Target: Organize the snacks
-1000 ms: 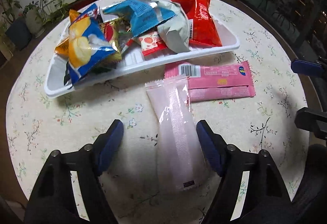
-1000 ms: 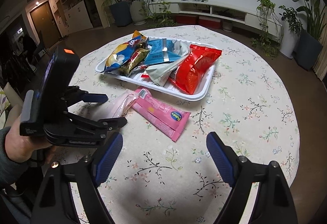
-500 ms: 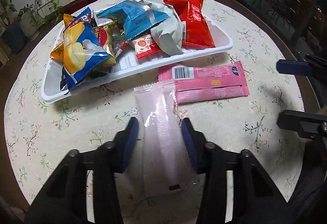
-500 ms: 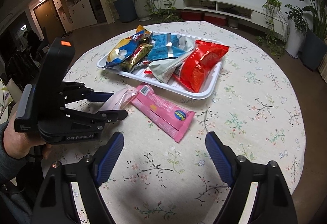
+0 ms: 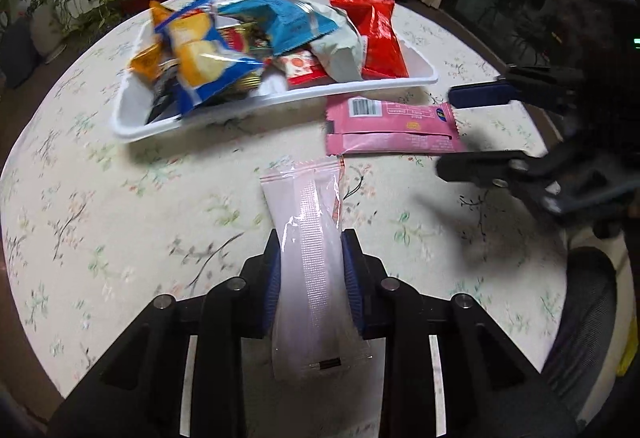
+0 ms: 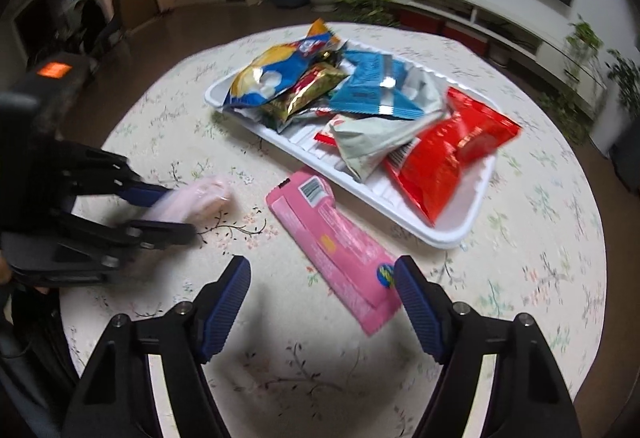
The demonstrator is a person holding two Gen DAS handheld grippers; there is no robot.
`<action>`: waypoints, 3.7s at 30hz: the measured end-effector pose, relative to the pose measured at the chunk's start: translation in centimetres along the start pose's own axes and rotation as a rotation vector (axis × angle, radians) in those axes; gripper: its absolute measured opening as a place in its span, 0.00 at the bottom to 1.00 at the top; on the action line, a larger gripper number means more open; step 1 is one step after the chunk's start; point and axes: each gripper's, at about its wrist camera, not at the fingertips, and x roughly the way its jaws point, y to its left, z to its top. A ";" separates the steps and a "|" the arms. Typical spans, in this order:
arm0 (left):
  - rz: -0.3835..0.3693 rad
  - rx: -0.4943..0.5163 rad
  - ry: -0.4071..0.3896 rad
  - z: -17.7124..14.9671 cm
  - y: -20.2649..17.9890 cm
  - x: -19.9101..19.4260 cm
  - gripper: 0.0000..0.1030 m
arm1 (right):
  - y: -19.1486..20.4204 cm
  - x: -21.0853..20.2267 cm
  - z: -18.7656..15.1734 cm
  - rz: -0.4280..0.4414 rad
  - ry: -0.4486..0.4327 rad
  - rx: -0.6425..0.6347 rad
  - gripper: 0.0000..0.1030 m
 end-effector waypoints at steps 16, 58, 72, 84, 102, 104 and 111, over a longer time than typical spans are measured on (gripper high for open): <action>-0.070 -0.065 -0.008 -3.4 2.6 -2.0 0.25 | 1.6 4.6 2.4 0.039 0.209 -0.158 0.51; -0.095 -0.107 -0.248 13.8 3.4 -5.6 0.25 | -6.6 -8.7 5.8 0.088 -0.349 0.577 0.18; -0.024 -0.122 -0.172 16.7 3.8 3.9 0.26 | -8.5 0.8 10.1 0.035 -0.181 0.574 0.18; 0.007 -0.103 -0.180 16.7 4.4 6.5 0.29 | -9.0 4.2 9.4 0.018 -0.127 0.569 0.25; 0.002 -0.088 -0.206 16.1 4.2 6.3 0.64 | -8.3 3.3 8.8 0.009 -0.150 0.568 0.36; 0.007 -0.086 -0.206 16.0 4.1 6.1 0.66 | -8.1 3.1 8.8 -0.002 -0.153 0.560 0.37; 0.011 -0.104 -0.238 15.1 3.8 4.3 0.82 | -7.4 0.9 8.6 -0.038 -0.201 0.557 0.49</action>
